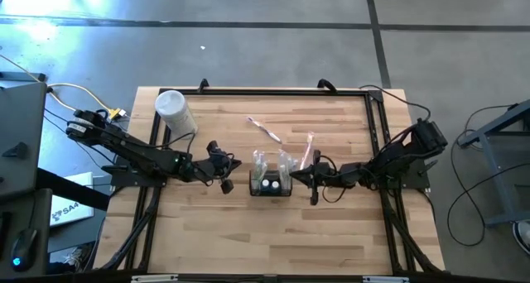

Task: Pick & Place toothbrushing station
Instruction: Put the green toothbrush into the black wire organizer

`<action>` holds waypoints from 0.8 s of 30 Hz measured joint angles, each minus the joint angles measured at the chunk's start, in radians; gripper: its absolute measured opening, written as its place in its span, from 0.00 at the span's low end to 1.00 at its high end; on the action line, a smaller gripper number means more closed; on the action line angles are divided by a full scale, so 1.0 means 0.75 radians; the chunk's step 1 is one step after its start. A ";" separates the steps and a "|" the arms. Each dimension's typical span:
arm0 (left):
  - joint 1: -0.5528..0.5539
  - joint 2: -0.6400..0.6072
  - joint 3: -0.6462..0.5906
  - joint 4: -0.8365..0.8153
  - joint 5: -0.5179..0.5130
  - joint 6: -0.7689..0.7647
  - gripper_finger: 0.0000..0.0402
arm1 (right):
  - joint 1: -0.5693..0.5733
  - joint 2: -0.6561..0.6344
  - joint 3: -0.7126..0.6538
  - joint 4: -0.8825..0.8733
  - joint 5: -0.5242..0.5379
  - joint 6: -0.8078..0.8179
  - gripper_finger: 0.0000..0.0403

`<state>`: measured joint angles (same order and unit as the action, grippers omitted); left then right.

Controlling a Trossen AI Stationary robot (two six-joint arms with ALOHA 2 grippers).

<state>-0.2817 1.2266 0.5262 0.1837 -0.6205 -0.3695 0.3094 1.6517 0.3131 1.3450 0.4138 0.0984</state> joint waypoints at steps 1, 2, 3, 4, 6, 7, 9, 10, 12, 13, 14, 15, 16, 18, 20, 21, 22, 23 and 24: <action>0.000 0.000 0.000 -0.001 0.000 0.006 0.05 | 0.002 0.007 0.001 0.003 0.022 -0.017 0.01; 0.000 0.000 0.000 -0.001 -0.001 0.008 0.05 | 0.006 0.010 0.001 -0.005 0.051 -0.034 0.01; 0.000 0.000 0.000 -0.001 -0.001 0.008 0.05 | 0.012 0.012 0.001 -0.012 0.076 -0.047 0.01; 0.000 0.000 0.000 0.000 -0.001 0.009 0.05 | 0.016 0.012 0.001 -0.012 0.095 -0.055 0.01; 0.000 0.000 0.000 0.000 -0.003 0.030 0.05 | 0.019 0.011 0.001 -0.025 0.102 -0.057 0.01; 0.000 0.000 0.000 0.001 -0.004 0.039 0.05 | 0.019 0.011 0.001 -0.036 0.103 -0.056 0.01; 0.000 0.000 0.000 0.001 -0.004 0.043 0.05 | 0.024 0.011 0.001 -0.041 0.103 -0.053 0.01; 0.000 0.000 0.000 0.001 -0.004 0.043 0.05 | 0.026 0.011 0.001 -0.041 0.104 -0.053 0.01; 0.001 0.000 0.000 0.002 -0.004 0.054 0.05 | 0.033 0.011 0.001 -0.044 0.104 -0.052 0.01; 0.001 0.000 0.000 0.002 -0.004 0.068 0.05 | 0.035 0.011 0.001 -0.049 0.101 -0.053 0.01; 0.000 0.000 0.000 0.003 -0.004 0.073 0.05 | 0.038 0.011 0.001 -0.052 0.086 -0.053 0.01; 0.000 0.000 0.000 0.004 -0.004 0.077 0.05 | 0.041 0.011 0.001 -0.053 0.065 -0.055 0.01; 0.001 0.000 0.000 0.005 -0.004 0.078 0.05 | 0.044 0.011 0.001 -0.052 0.044 -0.057 0.01; 0.001 0.000 0.000 0.010 -0.004 0.078 0.05 | 0.050 0.010 0.001 -0.051 0.015 -0.058 0.01; 0.001 0.000 0.000 0.017 -0.004 0.090 0.05 | 0.050 0.010 0.001 -0.051 0.008 -0.058 0.01; 0.001 0.000 0.000 0.026 -0.004 0.105 0.05 | 0.050 0.010 0.001 -0.052 0.009 -0.060 0.01; 0.001 0.000 0.000 0.040 -0.004 0.117 0.05 | 0.050 0.010 0.001 -0.053 0.009 -0.068 0.02; 0.001 0.000 0.000 0.056 -0.004 0.132 0.05 | 0.050 0.010 0.001 -0.056 0.008 -0.083 0.03; 0.001 0.000 0.000 0.067 -0.004 0.144 0.05 | 0.050 0.010 0.001 -0.060 0.006 -0.095 0.05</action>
<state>-0.2813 1.2266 0.5262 0.2341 -0.6231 -0.2615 0.3470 1.6588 0.3138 1.3001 0.4185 0.0268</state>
